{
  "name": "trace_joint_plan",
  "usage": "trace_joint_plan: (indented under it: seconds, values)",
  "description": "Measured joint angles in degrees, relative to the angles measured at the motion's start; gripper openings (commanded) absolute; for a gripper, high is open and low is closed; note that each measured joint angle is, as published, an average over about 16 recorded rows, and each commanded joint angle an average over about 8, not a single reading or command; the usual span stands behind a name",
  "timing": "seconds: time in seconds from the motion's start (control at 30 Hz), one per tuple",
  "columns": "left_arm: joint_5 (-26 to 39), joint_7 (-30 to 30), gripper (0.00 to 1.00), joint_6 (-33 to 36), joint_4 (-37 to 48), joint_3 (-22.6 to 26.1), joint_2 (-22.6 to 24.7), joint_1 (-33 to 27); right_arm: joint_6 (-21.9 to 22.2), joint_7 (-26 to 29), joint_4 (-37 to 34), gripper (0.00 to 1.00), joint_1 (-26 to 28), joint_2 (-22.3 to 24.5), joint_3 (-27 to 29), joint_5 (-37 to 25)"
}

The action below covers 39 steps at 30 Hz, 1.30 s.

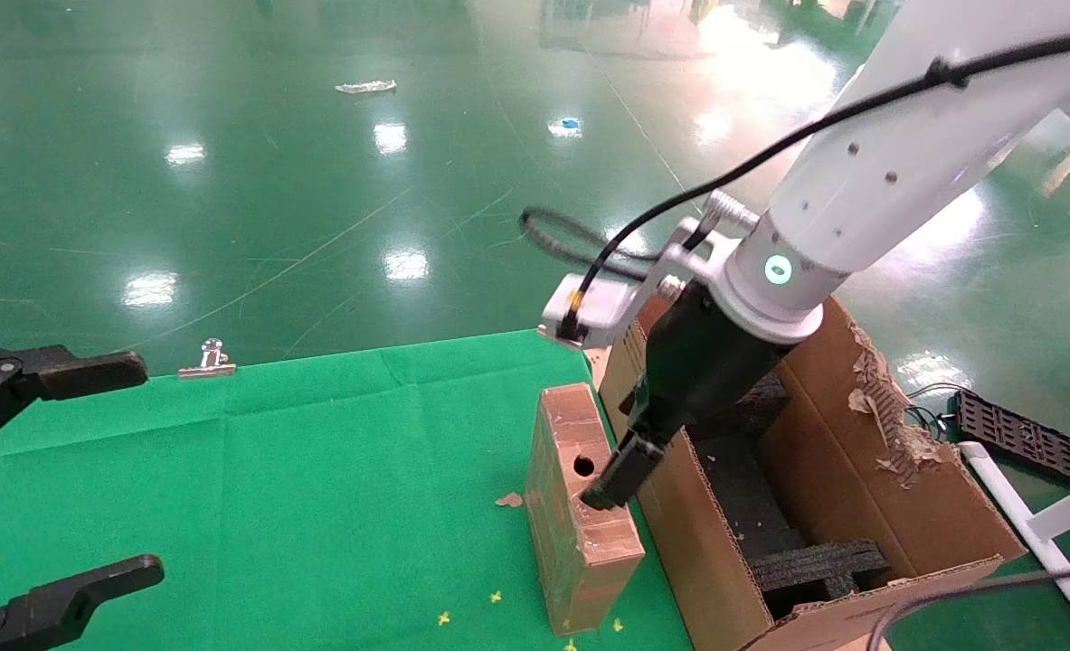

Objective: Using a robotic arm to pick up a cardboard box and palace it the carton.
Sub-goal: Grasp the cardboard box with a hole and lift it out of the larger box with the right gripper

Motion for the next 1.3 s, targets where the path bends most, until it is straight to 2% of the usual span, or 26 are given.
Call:
trace_joint_plan:
  seconds: [0.2, 0.53, 0.6, 0.67, 0.73, 0.8, 0.87, 0.93, 1.03, 1.1, 1.3]
  values:
    - [0.0, 0.0, 1.00, 0.0, 0.0, 0.0, 0.0, 0.0, -1.0, 6.7, -9.3, 1.00, -1.0, -1.6, -1.3, 3.4]
    - [0.0, 0.0, 1.00, 0.0, 0.0, 0.1, 0.0, 0.0, -1.1, 8.5, -19.9, 1.00, -3.9, -5.5, -3.9, 7.1]
    - [0.0, 0.0, 1.00, 0.0, 0.0, 0.1, 0.0, 0.0, -1.0, 8.2, -21.1, 0.88, -4.3, -6.3, -4.4, 7.4]
    - [-0.1, 0.0, 0.97, 0.0, 0.0, 0.1, 0.0, 0.0, -0.9, 8.0, -22.1, 0.65, -4.6, -7.0, -4.9, 7.5]
    - [-0.1, 0.0, 0.84, 0.0, 0.0, 0.1, 0.0, 0.0, -0.9, 7.7, -22.8, 0.40, -4.8, -7.6, -5.4, 7.4]
    - [-0.1, 0.0, 0.67, 0.0, 0.0, 0.1, 0.0, 0.0, -0.8, 7.5, -23.3, 0.15, -5.0, -8.1, -5.9, 7.4]
    - [-0.1, 0.1, 0.43, 0.0, 0.0, 0.1, 0.0, 0.0, -0.8, 7.3, -23.5, 0.03, -5.1, -8.4, -6.3, 7.3]
    - [-0.1, 0.1, 0.20, 0.0, 0.0, 0.1, 0.0, 0.0, -0.8, 7.3, -23.6, 0.00, -5.1, -8.7, -6.7, 7.3]
    - [-0.1, 0.1, 0.04, -0.1, 0.0, 0.1, -0.1, 0.0, -0.7, 7.4, -23.5, 0.00, -5.1, -8.9, -7.3, 7.2]
    - [-0.1, 0.1, 0.00, -0.1, 0.0, 0.1, -0.1, 0.0, -0.7, 7.5, -23.3, 0.00, -5.1, -8.9, -7.7, 7.2]
    - [-0.1, 0.1, 0.00, -0.1, 0.0, 0.2, -0.1, 0.0, -0.4, 7.9, -22.5, 0.00, -5.0, -8.7, -8.5, 7.4]
